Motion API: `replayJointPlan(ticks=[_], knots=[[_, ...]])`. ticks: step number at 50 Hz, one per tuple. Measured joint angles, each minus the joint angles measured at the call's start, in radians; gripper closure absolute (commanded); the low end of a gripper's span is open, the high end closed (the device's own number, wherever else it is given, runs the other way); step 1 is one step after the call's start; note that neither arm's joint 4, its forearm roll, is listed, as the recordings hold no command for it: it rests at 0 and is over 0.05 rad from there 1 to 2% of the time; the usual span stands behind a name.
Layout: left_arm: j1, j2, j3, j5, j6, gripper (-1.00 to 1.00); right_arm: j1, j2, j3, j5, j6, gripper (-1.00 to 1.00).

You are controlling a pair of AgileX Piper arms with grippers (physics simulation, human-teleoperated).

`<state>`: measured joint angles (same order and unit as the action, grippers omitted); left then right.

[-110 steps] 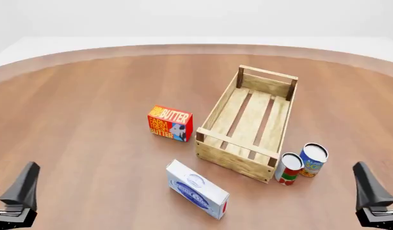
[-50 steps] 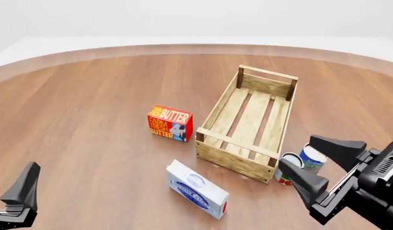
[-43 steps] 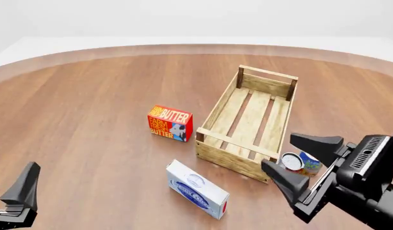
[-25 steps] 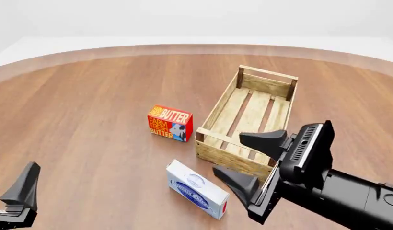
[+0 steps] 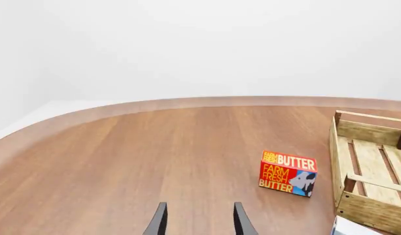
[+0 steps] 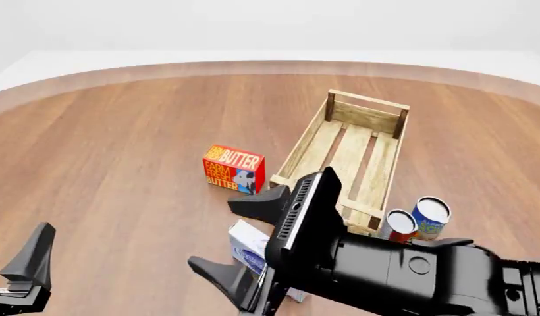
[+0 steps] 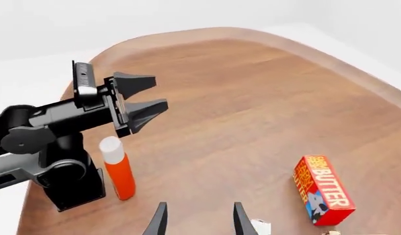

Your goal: Pick up the ketchup, and put it in the wooden tray.

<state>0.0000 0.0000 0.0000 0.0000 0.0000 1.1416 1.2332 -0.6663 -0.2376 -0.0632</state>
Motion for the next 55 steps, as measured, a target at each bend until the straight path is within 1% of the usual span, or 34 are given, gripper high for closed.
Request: replayJointPlan(ticks=[11, 19, 55], knots=[[0.000, 0.000, 0.000, 0.000, 0.000, -1.00, 0.080, 0.144, -0.093, -0.034, 0.002, -1.00], [0.000, 0.000, 0.000, 0.000, 0.000, -1.00, 0.123, 0.233, -0.144, -0.051, 0.004, -1.00], [0.000, 0.000, 0.000, 0.000, 0.000, -1.00, 0.229, 0.456, -0.294, -0.049, -0.010, -1.00]])
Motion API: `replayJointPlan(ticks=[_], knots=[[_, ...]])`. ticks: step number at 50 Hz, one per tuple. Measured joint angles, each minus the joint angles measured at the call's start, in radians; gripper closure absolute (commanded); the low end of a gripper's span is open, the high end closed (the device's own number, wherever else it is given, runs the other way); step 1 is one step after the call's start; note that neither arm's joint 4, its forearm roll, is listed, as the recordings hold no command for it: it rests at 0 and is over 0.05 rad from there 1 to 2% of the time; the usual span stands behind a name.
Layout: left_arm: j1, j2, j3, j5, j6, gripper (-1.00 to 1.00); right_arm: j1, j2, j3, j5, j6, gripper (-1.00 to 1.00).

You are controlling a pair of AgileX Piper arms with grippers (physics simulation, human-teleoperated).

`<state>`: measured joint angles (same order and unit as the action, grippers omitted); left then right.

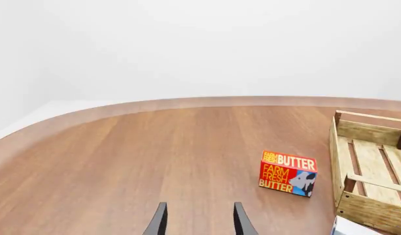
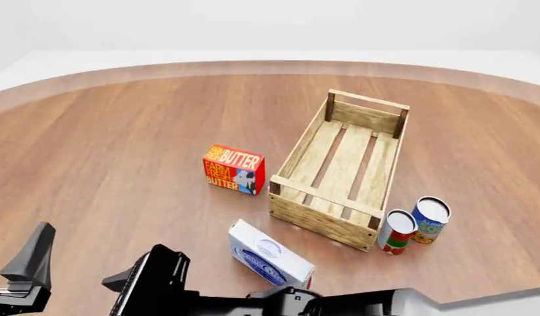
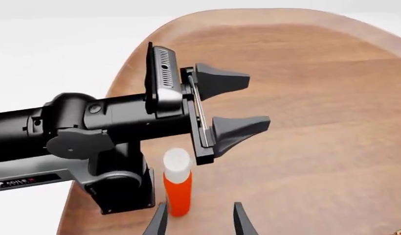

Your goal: Pick up the ketchup, and put it in the wooden tray.

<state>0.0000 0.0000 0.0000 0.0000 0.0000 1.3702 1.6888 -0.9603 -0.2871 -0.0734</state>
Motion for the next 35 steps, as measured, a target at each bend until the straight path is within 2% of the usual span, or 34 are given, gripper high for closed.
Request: replayJointPlan(ticks=[20, 35], knots=[[0.000, 0.000, 0.000, 0.000, 0.000, -1.00, 0.027, 0.114, -0.100, 0.019, 0.000, -1.00], [0.000, 0.000, 0.000, 0.000, 0.000, -1.00, 0.039, 0.273, -0.198, 0.041, 0.014, -1.00]])
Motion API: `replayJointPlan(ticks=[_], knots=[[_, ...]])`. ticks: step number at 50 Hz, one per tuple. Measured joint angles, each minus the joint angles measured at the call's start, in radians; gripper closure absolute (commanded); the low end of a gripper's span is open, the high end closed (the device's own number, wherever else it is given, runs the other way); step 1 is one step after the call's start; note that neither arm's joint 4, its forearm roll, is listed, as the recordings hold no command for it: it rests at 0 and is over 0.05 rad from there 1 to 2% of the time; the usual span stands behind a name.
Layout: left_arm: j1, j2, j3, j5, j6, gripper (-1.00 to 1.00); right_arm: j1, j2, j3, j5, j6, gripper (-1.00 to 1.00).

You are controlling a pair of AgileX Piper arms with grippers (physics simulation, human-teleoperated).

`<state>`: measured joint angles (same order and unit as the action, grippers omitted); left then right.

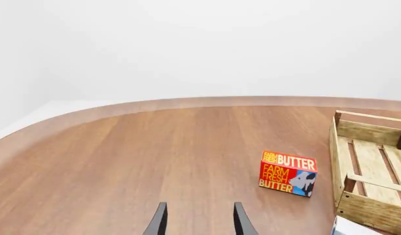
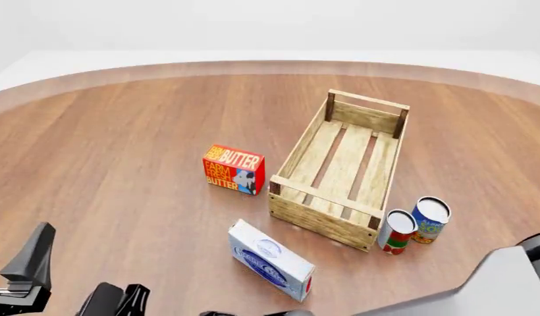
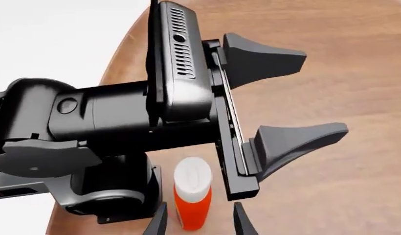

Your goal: Pick up the ketchup, and put it in the wooden tray.

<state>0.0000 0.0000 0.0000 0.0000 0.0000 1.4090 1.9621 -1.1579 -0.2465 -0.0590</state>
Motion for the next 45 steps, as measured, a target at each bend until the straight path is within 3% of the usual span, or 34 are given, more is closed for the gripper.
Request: replayJointPlan(ticks=[45], knots=[[0.000, 0.000, 0.000, 0.000, 0.000, -1.00, 0.009, 0.158, -0.111, 0.044, -0.004, -1.00]])
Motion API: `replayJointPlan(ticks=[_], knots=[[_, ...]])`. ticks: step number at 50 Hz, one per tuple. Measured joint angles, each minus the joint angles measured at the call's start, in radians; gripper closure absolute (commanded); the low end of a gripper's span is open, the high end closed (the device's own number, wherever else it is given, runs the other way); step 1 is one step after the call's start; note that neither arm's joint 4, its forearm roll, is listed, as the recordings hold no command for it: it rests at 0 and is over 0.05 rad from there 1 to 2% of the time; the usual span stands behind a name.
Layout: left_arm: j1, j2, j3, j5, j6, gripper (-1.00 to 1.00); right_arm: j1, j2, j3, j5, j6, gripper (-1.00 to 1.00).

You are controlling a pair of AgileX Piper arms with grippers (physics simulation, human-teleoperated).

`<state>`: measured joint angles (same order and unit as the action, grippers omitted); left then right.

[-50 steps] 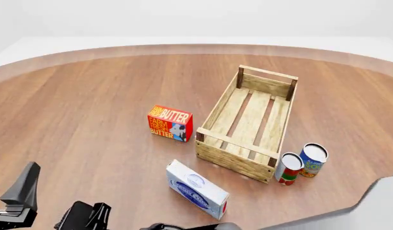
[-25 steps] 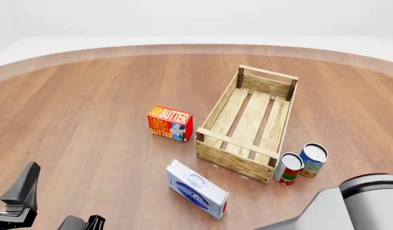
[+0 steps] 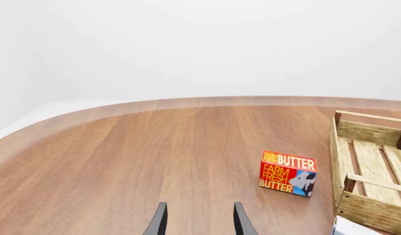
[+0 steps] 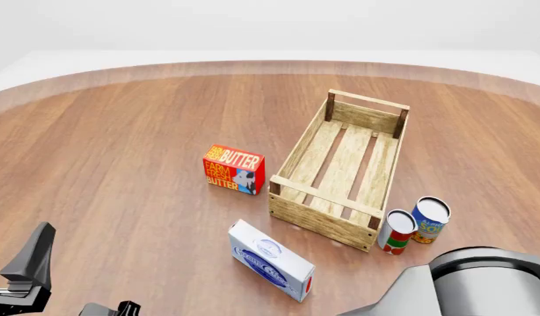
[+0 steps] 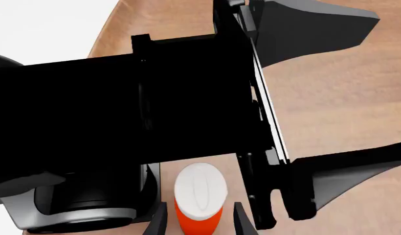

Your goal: Pick up the ketchup, and put it in the wooden tray.

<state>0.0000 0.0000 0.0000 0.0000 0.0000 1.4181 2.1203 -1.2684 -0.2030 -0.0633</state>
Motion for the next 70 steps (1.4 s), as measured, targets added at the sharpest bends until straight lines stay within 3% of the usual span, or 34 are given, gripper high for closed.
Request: replayJointPlan(ticks=[7, 8, 41, 70], knots=[[0.000, 0.000, 0.000, 0.000, 0.000, -1.00, -0.001, 0.015, -0.013, 0.006, 0.000, -1.00], [0.000, 0.000, 0.000, 0.000, 0.000, -1.00, -0.001, 0.016, -0.015, 0.007, 0.000, 1.00], [0.000, 0.000, 0.000, 0.000, 0.000, -1.00, -0.034, -0.036, 0.057, -0.001, -0.014, 1.00], [0.000, 0.000, 0.000, 0.000, 0.000, -1.00, -0.148, -0.181, 0.198, -0.030, -0.036, 1.00]])
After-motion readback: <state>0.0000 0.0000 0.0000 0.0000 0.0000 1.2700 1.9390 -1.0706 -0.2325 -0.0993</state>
